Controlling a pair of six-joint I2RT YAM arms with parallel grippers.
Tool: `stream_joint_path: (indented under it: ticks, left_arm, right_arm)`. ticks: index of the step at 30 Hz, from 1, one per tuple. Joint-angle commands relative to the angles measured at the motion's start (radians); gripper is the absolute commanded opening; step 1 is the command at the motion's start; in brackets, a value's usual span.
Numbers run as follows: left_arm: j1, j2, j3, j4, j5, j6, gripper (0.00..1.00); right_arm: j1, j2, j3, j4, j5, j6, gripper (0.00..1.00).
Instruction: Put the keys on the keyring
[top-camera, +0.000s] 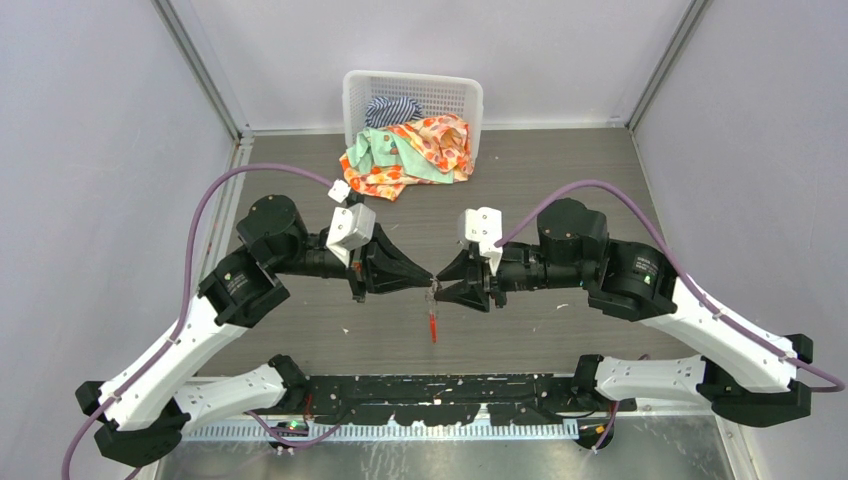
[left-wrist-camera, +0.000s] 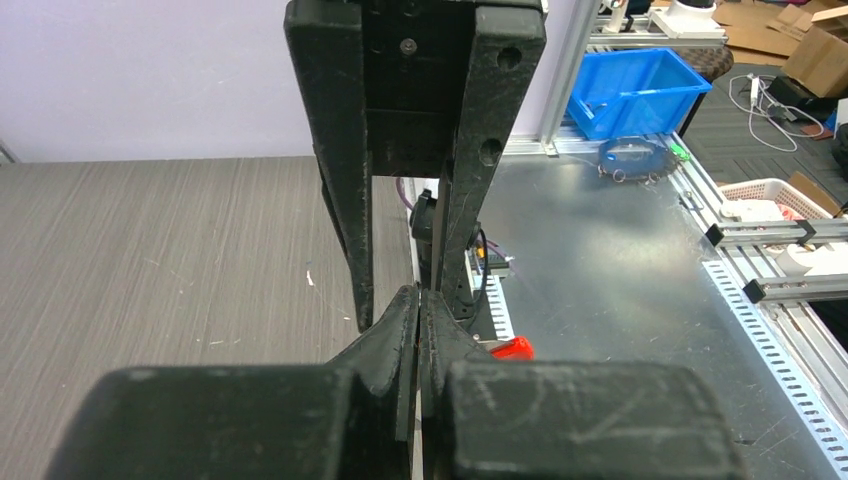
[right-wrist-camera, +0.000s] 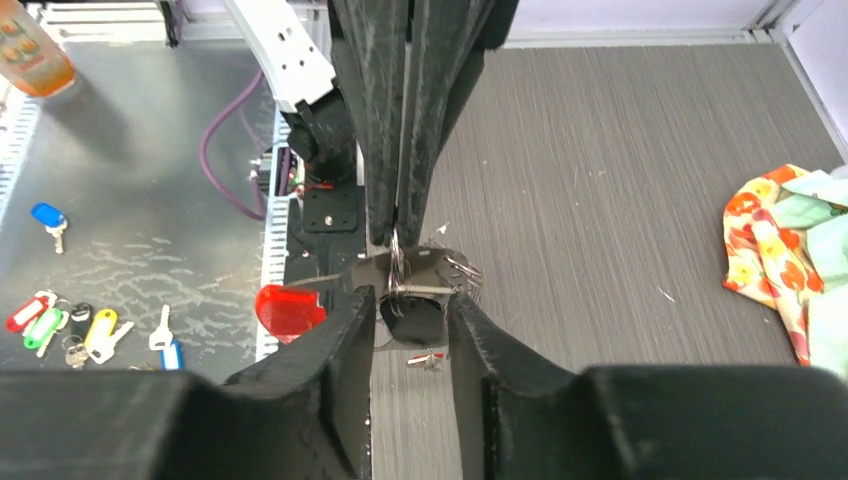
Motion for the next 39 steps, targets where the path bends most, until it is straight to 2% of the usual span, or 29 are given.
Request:
stream_joint_path:
  ticks: [1,6,11,21,27,36,38,39]
  left_arm:
    - [0.01,-0.023,0.01,0.084,-0.007,-0.007,0.0]
    - [0.012,-0.026,0.003,0.088,-0.007,-0.005,0.0]
    - [0.015,-0.028,-0.005,0.086,-0.01,-0.002,0.0]
    - [0.021,-0.036,-0.011,0.086,-0.012,0.001,0.0]
    - [0.023,-0.039,-0.012,0.085,-0.012,0.001,0.0]
    - [0.027,-0.046,-0.013,0.084,-0.01,-0.001,0.0]
    - [0.029,-0.046,-0.012,0.083,-0.01,-0.001,0.0]
    - [0.029,-0.048,-0.012,0.082,-0.01,-0.001,0.0]
  right_arm:
    - [0.001,-0.034,0.031,-0.015,0.041,-0.003,0.4]
    - [0.0,-0.074,0.036,0.025,0.058,0.012,0.49]
    - [0.001,-0.073,0.033,0.084,0.075,0.044,0.5]
    - [0.0,-0.04,0.019,0.149,0.042,0.09,0.4]
    - [0.0,-0.028,0.009,0.162,0.021,0.103,0.3]
    - [0.0,0.006,0.024,0.116,-0.006,0.11,0.29]
    - [0.0,0.005,0.024,0.116,-0.008,0.11,0.24]
    - [-0.001,0.004,0.025,0.118,-0.008,0.11,0.18]
